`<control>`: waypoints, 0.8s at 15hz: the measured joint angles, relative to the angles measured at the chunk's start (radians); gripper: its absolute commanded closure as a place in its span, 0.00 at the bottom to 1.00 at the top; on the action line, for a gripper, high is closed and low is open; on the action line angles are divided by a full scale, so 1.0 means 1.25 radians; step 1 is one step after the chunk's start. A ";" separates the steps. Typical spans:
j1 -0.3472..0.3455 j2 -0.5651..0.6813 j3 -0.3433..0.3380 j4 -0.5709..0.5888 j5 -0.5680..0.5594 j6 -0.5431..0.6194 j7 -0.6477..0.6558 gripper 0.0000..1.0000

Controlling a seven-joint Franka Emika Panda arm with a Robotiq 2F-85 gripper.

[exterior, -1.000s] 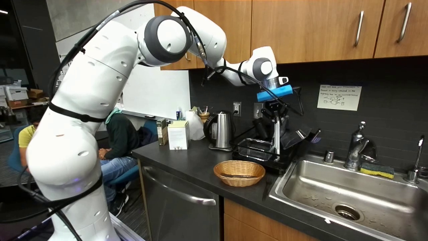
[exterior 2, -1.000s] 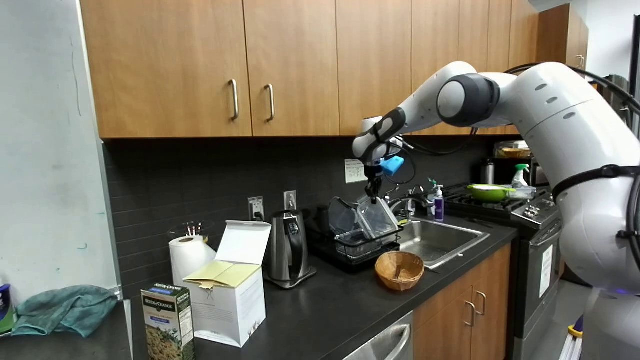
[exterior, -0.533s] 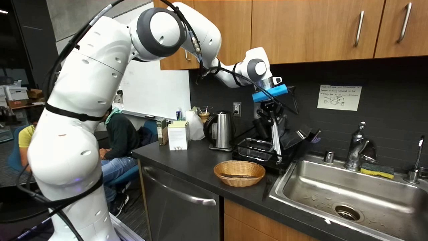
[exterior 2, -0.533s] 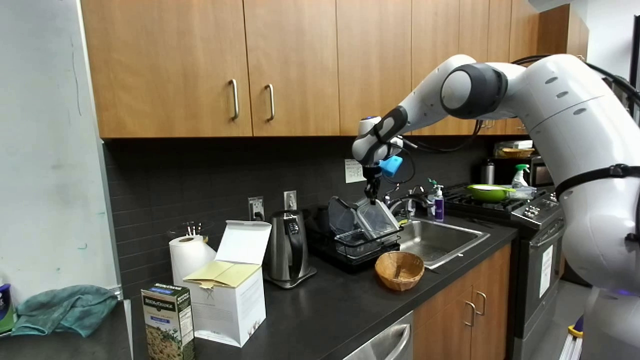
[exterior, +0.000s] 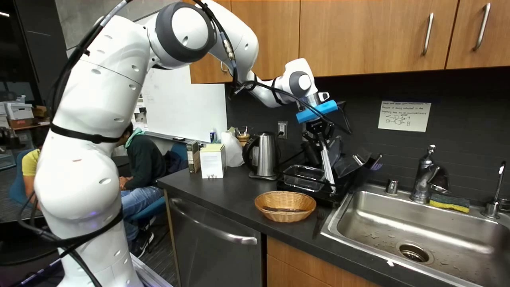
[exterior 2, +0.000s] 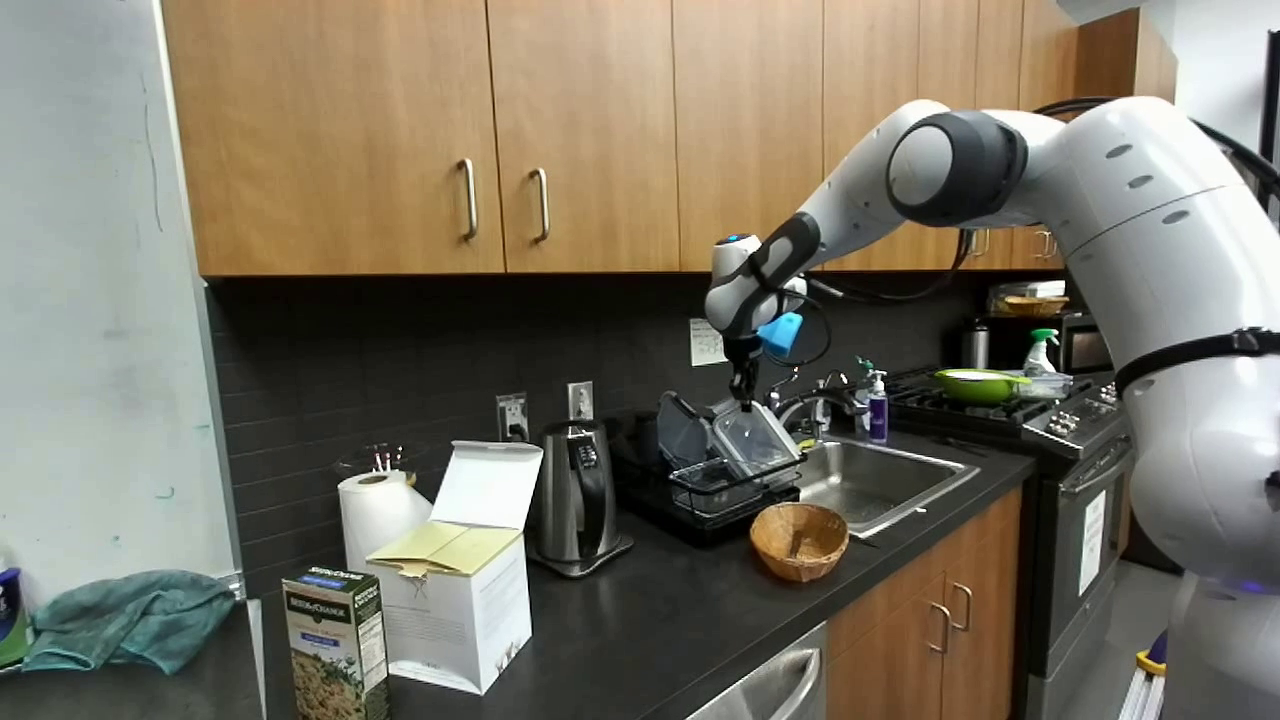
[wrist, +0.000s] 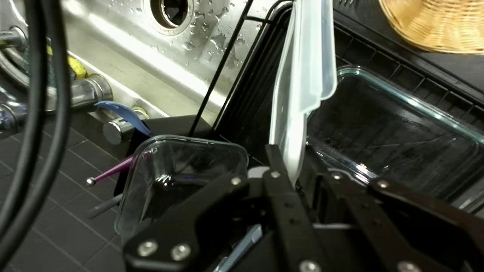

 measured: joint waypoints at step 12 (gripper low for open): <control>0.051 -0.044 -0.012 -0.077 -0.106 0.020 0.066 0.96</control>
